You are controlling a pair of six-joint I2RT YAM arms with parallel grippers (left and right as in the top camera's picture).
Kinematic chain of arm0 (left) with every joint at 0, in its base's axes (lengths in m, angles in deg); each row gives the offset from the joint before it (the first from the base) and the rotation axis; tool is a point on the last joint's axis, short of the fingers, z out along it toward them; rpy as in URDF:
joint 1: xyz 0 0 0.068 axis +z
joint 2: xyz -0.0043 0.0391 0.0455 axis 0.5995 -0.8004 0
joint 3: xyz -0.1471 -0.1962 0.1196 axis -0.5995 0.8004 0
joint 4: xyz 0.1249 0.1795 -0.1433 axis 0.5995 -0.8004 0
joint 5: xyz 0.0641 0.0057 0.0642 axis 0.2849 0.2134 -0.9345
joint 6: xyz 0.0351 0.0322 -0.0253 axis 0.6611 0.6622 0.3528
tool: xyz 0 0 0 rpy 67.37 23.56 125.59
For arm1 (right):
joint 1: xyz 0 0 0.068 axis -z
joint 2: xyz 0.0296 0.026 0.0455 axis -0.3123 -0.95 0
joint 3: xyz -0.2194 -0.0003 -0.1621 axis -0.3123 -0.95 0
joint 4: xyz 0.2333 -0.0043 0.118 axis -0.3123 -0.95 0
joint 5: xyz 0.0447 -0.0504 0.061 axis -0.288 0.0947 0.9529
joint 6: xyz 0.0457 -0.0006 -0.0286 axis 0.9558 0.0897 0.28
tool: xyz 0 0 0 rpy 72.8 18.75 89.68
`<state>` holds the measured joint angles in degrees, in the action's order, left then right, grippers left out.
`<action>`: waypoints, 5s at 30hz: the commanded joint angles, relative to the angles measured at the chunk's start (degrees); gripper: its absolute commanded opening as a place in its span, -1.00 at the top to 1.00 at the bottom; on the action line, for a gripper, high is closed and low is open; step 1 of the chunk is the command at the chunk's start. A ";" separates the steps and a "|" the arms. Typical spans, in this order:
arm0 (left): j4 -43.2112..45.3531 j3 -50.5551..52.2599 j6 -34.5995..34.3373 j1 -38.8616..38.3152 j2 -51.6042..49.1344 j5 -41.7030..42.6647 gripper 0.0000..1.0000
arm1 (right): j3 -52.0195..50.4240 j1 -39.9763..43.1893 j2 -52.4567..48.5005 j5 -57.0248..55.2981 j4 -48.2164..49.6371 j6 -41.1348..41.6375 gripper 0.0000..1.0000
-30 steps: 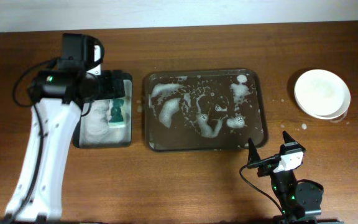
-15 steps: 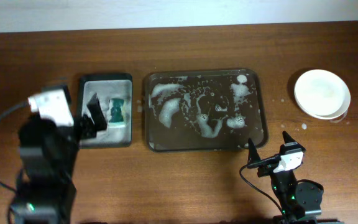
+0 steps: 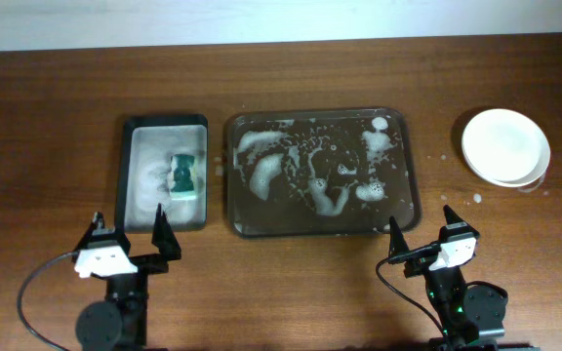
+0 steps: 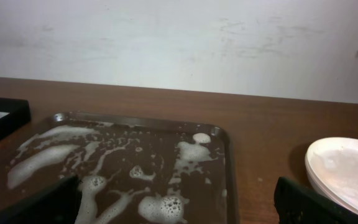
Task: Clean dirty plates on tray and stack at the side
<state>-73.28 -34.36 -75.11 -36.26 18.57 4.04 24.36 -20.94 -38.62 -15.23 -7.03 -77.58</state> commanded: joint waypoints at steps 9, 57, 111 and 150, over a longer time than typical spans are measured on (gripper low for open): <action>7.87 11.04 0.79 0.35 8.13 0.13 -0.98 | -0.28 -0.42 0.33 -0.13 -0.37 0.24 -0.97; -0.39 12.41 3.26 0.35 8.09 0.44 -0.98 | -0.28 -0.39 0.33 -0.13 -0.35 0.24 -0.97; -0.39 12.41 3.28 0.35 8.09 0.44 -0.98 | -0.28 -0.39 0.33 -0.13 -0.37 0.24 -0.97; -0.39 12.41 3.28 0.35 8.09 0.44 -0.98 | -0.28 -0.42 0.33 -0.13 -0.35 0.24 -0.97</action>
<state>-73.76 -22.38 -72.97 -36.26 26.11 4.04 24.36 -20.94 -38.62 -15.23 -7.03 -77.60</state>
